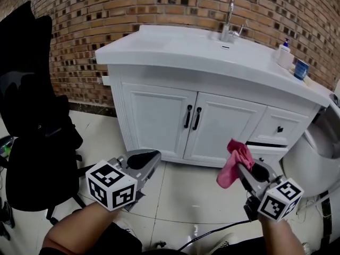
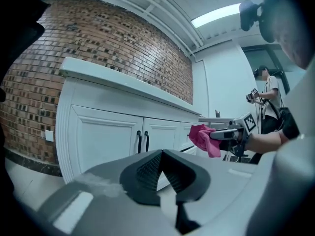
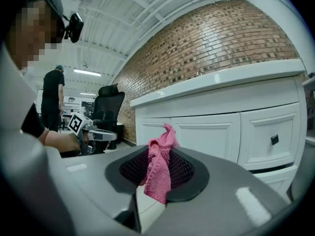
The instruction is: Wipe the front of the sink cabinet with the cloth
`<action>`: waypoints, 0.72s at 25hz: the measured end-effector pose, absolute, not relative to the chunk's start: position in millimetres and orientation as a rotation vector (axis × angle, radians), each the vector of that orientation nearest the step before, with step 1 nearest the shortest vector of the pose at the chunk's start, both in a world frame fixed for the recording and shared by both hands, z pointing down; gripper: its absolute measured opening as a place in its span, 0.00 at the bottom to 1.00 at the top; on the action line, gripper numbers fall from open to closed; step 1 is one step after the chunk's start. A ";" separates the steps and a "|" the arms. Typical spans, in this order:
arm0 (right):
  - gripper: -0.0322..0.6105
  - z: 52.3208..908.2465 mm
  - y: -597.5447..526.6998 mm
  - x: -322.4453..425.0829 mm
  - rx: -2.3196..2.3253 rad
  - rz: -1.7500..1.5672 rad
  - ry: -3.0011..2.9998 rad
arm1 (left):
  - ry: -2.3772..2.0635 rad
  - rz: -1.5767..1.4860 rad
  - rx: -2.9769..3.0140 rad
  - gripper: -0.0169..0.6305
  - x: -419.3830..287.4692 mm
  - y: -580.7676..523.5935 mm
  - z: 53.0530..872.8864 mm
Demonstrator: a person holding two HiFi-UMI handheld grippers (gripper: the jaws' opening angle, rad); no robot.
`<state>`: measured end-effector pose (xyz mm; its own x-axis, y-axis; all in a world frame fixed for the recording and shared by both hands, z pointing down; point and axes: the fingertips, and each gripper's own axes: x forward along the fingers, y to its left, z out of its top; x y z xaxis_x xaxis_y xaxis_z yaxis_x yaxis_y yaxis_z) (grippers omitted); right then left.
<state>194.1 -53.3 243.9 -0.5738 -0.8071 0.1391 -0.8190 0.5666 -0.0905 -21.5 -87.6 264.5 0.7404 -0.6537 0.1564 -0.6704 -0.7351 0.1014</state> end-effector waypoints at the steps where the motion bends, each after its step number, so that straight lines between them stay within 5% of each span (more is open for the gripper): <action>1: 0.21 246.5 -50.4 192.3 1.399 0.242 -2.702 | -1.059 0.169 2.790 0.04 -20.3 -85.7 264.9; 18: 0.20 289.8 -16.4 169.0 1.259 0.348 -2.653 | -1.021 0.215 2.802 0.04 -17.8 -67.0 271.2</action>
